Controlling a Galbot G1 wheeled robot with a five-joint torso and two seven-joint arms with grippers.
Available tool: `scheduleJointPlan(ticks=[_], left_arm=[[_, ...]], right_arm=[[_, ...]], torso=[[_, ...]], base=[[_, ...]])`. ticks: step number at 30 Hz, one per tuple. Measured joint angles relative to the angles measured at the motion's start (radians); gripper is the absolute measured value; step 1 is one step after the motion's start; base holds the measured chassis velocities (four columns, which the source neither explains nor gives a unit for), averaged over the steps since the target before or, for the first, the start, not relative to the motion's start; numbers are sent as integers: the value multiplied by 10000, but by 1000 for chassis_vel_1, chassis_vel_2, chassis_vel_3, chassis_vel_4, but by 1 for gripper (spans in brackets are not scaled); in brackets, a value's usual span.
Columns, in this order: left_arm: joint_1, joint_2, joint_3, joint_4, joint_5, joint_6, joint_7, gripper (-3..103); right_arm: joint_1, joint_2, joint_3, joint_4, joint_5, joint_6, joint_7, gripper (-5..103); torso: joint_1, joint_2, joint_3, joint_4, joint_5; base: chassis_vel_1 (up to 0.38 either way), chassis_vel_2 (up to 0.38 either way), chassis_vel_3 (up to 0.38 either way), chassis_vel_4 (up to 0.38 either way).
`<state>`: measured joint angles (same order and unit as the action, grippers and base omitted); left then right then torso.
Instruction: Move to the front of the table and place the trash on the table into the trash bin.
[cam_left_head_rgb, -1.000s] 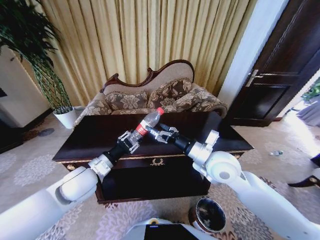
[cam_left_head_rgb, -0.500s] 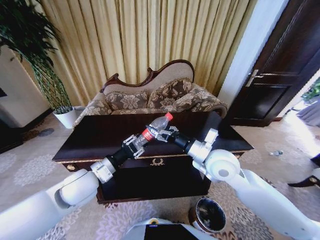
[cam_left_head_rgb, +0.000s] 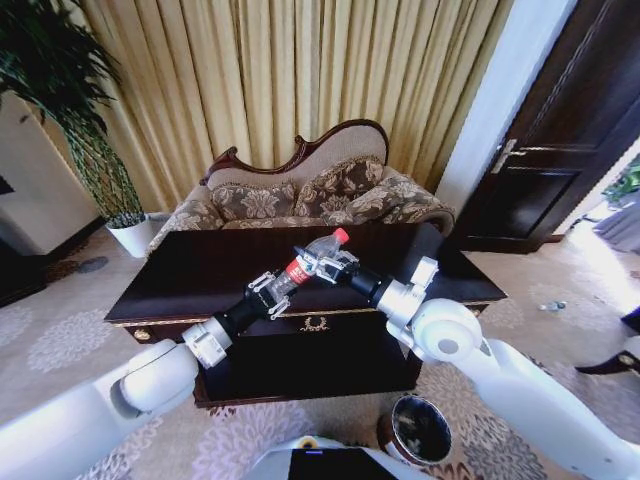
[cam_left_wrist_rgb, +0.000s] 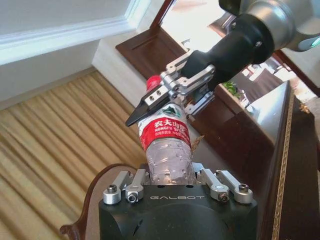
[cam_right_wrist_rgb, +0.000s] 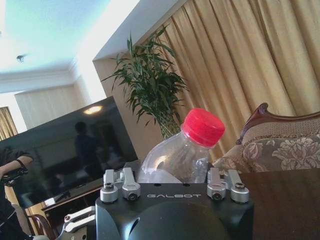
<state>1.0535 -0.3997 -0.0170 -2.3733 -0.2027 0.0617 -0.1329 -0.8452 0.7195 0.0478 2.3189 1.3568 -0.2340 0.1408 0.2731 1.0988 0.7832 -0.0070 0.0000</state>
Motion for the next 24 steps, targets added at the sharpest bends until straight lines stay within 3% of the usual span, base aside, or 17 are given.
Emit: scheduleJointPlan(ticks=[2, 3, 7, 8, 9, 12, 16, 20, 24], left_arm=[[35, -19, -5, -6, -60, 89, -75, 34], [113, -49, -31, -7, -186, 208, -180, 39], [327, -173, -330, 24, -548, 422, -271, 55], [327, -173, -330, 24, -548, 422, -271, 55], [390, -219, -526, 76, -707, 465, -289, 60], [451, -248, -734, 115, -1050, 488, -322, 72], [506, -271, -832, 79, -1480, 491, -384, 82], [654, -298, -849, -166, -2637, 237, -192, 97], [881, -323, -953, -445, -3471, 304, 119, 100]], right_arm=[[-15, 10, 2, -6, -19, 0, -24, 57], [-52, 15, 3, -21, -90, -1, -90, 51], [-221, -29, 66, -162, -329, 1, -347, 44], [-221, -29, 66, -162, -329, 1, -347, 44], [-254, -49, 109, -202, -356, 12, -354, 38], [-261, -58, 151, -283, -384, 37, -357, 32], [-255, -2, 156, -380, -413, 62, -344, 30], [-265, 75, 161, -447, -441, 80, -325, 30], [-264, 101, 198, -522, -463, 134, -355, 30]], torso=[[0, 0, 0, 0, 0], [0, 0, 0, 0, 0], [0, 0, 0, 0, 0], [0, 0, 0, 0, 0], [0, 0, 0, -1, 0], [0, 0, 0, 0, 0], [0, 0, 0, 0, 0], [0, 0, 0, -1, 0], [0, 0, 0, -1, 0]], base=[[0, 0, 0, 0], [0, 0, 0, 0], [0, 0, 0, 0], [0, 0, 0, 0], [0, 0, 0, 0], [0, 0, 0, 0], [0, 0, 0, 0], [0, 0, 0, 0], [0, 0, 0, 0]])
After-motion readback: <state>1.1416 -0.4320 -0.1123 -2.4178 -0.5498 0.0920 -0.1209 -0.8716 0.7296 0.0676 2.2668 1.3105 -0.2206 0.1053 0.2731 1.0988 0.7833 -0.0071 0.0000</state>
